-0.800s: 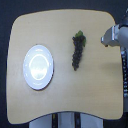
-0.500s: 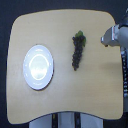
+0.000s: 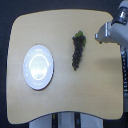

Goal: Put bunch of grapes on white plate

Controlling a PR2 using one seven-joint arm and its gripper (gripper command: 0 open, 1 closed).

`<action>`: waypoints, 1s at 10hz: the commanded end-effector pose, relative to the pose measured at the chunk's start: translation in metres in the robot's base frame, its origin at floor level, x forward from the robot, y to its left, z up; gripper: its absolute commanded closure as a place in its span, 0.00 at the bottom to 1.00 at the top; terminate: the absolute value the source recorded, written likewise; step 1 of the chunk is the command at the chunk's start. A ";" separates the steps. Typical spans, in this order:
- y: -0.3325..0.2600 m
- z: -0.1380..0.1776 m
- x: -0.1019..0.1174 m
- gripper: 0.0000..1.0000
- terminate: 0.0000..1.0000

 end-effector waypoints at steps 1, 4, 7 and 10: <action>0.073 -0.045 0.052 0.00 0.00; 0.088 -0.080 0.059 0.00 0.00; 0.102 -0.111 0.069 0.00 0.00; 0.129 -0.130 0.066 0.00 0.00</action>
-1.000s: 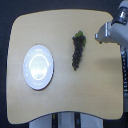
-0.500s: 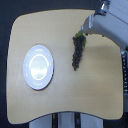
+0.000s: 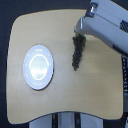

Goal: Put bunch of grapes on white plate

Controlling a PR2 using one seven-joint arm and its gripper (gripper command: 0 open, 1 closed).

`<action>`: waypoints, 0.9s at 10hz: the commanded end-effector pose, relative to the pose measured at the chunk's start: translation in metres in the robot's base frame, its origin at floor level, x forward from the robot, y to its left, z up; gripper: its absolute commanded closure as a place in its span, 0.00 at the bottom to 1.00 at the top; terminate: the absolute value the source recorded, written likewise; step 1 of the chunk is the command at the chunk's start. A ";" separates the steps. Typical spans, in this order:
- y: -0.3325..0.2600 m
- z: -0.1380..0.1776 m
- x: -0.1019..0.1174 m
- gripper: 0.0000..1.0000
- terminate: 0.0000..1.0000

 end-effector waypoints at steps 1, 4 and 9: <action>0.035 -0.038 0.006 0.00 0.00; 0.054 -0.043 -0.001 0.00 0.00; 0.041 -0.058 -0.020 0.00 0.00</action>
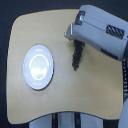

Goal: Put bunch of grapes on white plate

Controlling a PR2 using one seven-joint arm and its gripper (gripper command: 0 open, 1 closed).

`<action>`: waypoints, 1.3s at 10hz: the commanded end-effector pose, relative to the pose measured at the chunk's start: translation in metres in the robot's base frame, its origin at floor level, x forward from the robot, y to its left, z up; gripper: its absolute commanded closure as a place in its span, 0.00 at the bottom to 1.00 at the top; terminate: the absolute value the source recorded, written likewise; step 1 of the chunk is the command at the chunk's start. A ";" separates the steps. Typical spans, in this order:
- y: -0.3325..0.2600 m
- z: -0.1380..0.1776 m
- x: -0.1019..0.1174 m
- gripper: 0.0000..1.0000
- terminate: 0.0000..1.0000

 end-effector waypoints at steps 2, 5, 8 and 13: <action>-0.013 -0.030 -0.023 0.00 0.00; -0.009 -0.051 -0.019 0.00 0.00; -0.015 -0.050 -0.007 0.00 0.00; -0.023 -0.040 -0.009 1.00 0.00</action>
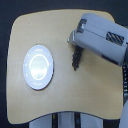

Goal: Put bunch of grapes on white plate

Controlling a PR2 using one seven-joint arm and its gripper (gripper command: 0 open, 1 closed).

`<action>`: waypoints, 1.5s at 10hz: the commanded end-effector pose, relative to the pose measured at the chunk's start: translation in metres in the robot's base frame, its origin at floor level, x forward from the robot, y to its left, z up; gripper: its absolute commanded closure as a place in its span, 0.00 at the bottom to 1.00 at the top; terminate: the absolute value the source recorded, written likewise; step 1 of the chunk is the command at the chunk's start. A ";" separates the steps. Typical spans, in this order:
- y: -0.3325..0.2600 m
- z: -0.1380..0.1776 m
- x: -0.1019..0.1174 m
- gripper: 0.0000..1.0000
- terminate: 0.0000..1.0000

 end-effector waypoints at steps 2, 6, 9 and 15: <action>-0.010 0.002 0.003 1.00 0.00; 0.000 0.013 0.036 1.00 0.00; 0.001 0.013 0.034 1.00 0.00; -0.008 0.018 0.036 1.00 0.00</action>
